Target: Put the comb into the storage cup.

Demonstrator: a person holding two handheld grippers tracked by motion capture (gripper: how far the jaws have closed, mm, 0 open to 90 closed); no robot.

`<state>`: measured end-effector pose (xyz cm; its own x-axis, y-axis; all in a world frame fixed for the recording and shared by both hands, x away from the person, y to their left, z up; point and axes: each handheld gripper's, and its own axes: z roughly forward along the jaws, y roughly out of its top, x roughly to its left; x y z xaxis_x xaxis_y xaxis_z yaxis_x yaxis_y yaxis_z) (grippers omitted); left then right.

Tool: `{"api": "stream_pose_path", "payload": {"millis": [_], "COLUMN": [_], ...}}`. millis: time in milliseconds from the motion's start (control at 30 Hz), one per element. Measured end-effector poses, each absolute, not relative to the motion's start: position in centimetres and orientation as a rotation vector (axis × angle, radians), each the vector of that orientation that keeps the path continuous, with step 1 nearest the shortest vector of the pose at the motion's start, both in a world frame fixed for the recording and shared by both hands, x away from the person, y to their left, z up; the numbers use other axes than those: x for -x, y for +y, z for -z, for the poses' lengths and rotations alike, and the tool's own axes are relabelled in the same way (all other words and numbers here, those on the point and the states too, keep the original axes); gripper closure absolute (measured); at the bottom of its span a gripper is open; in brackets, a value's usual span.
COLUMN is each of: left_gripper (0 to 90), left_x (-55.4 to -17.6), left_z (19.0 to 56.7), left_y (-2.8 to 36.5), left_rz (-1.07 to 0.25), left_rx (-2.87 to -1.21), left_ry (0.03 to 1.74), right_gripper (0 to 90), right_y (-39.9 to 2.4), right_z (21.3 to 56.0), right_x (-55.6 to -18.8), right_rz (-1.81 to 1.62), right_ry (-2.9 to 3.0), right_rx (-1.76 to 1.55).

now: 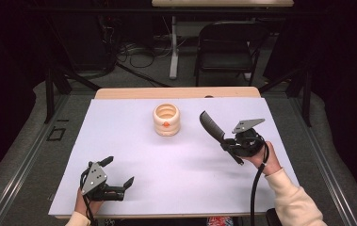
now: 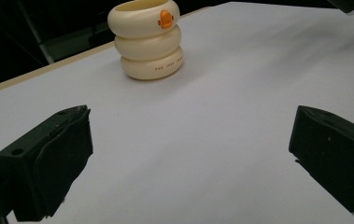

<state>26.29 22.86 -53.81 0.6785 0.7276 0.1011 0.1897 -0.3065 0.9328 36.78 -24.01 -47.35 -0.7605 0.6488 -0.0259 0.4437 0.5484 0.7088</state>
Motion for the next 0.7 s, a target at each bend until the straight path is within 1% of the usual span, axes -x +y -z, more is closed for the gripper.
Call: {"api": "stream_pose_path", "payload": {"millis": [700], "left_gripper": [0.0], "left_x": [-26.39], "left_z": [53.85], "left_y": [22.93], "left_rz": [-0.634], "left_rx": [-1.837], "left_ry": [0.729], "right_gripper": [72.5], "right_y": [-23.23], "right_z": [47.31], "right_x": [-37.38], "right_rz": [-1.061], "right_ry": [2.468], "right_rx": [-0.882]}}
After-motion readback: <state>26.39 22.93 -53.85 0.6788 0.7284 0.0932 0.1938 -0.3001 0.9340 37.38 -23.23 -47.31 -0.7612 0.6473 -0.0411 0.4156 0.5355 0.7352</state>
